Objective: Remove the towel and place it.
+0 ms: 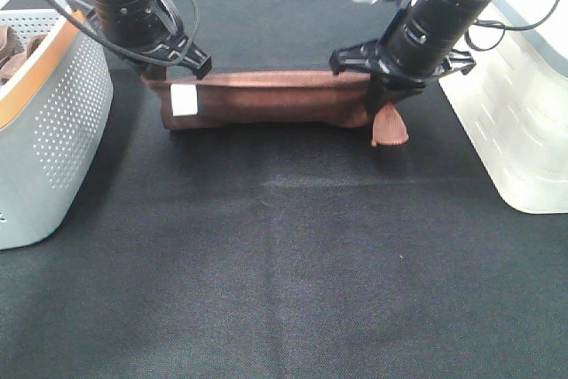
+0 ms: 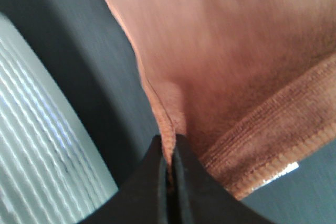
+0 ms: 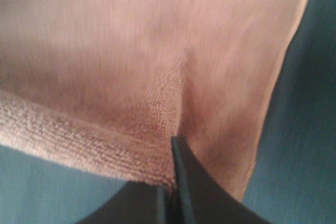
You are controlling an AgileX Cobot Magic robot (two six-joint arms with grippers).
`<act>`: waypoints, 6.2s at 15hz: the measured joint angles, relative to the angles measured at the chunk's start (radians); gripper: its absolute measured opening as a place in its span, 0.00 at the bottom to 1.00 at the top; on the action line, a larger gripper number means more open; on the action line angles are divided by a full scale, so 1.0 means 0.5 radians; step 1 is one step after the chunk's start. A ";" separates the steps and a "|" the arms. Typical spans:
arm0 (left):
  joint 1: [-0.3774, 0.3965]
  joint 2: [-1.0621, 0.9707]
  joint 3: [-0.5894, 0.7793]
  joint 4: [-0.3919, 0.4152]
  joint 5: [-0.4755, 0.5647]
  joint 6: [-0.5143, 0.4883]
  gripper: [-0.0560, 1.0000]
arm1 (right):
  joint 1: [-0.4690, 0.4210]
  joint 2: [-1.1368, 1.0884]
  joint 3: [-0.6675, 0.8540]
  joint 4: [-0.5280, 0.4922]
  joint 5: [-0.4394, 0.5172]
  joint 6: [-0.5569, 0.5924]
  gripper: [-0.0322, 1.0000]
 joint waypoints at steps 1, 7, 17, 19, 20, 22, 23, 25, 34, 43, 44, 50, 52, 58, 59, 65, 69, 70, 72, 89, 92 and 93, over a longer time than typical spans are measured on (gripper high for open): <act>0.000 0.000 0.000 -0.032 0.080 0.008 0.05 | 0.026 -0.002 0.000 -0.030 0.054 0.000 0.03; 0.014 0.000 0.024 -0.296 0.248 0.128 0.05 | 0.078 -0.004 0.000 -0.112 0.376 0.074 0.03; 0.014 -0.028 0.564 -0.576 0.248 0.232 0.05 | 0.120 -0.004 0.000 0.084 0.856 0.066 0.03; 0.014 -0.062 0.636 -0.592 0.242 0.258 0.05 | 0.134 -0.006 0.058 0.110 0.856 0.058 0.03; 0.014 -0.070 0.644 -0.602 0.238 0.260 0.05 | 0.134 -0.006 0.114 0.112 0.818 0.058 0.03; 0.014 -0.070 0.650 -0.616 0.234 0.264 0.05 | 0.136 -0.006 0.220 0.106 0.742 0.058 0.05; 0.016 -0.070 0.654 -0.590 0.254 0.268 0.05 | 0.134 -0.006 0.252 0.050 0.726 0.058 0.11; 0.030 -0.070 0.658 -0.512 0.312 0.276 0.11 | 0.114 -0.006 0.268 -0.040 0.724 0.062 0.35; 0.036 -0.082 0.666 -0.700 0.334 0.330 0.70 | 0.112 -0.008 0.268 -0.046 0.818 0.060 0.62; 0.038 -0.800 0.512 -0.614 0.342 0.336 0.71 | 0.112 -0.556 0.268 0.030 0.876 0.052 0.62; 0.038 -0.914 0.512 -0.604 0.342 0.336 0.71 | 0.112 -0.648 0.268 0.034 0.882 0.050 0.62; 0.038 -1.538 0.674 -0.578 0.348 0.270 0.71 | 0.112 -1.234 0.406 0.042 0.912 0.000 0.62; 0.038 -1.784 0.972 -0.546 0.350 0.234 0.71 | 0.112 -1.480 0.646 0.038 0.910 -0.018 0.62; 0.038 -2.432 1.778 -0.520 0.286 0.132 0.71 | 0.112 -2.180 1.346 -0.086 0.904 -0.038 0.62; 0.038 -2.544 1.892 -0.520 0.286 0.126 0.71 | 0.112 -2.324 1.446 -0.116 0.904 -0.038 0.62; 0.038 -3.222 2.310 -0.512 0.144 0.280 0.71 | 0.112 -3.268 1.766 -0.336 0.898 -0.038 0.62; 0.038 -3.330 2.376 -0.522 0.066 0.468 0.71 | 0.112 -3.620 1.770 -0.466 0.896 0.020 0.62; 0.038 -3.330 2.376 -0.534 0.062 0.500 0.71 | 0.112 -3.668 1.774 -0.502 0.888 0.054 0.62; 0.038 -3.330 2.376 -0.536 0.060 0.516 0.71 | 0.112 -3.676 1.780 -0.526 0.876 0.054 0.62; 0.038 -3.330 2.376 -0.536 0.060 0.518 0.71 | 0.112 -3.676 1.872 -0.310 0.620 -0.056 0.62; 0.038 -3.332 2.376 -0.536 0.058 0.518 0.71 | 0.112 -3.676 1.872 -0.304 0.620 -0.058 0.62; 0.038 -3.348 2.376 -0.536 0.058 0.518 0.71 | 0.112 -3.676 1.872 -0.304 0.620 -0.060 0.62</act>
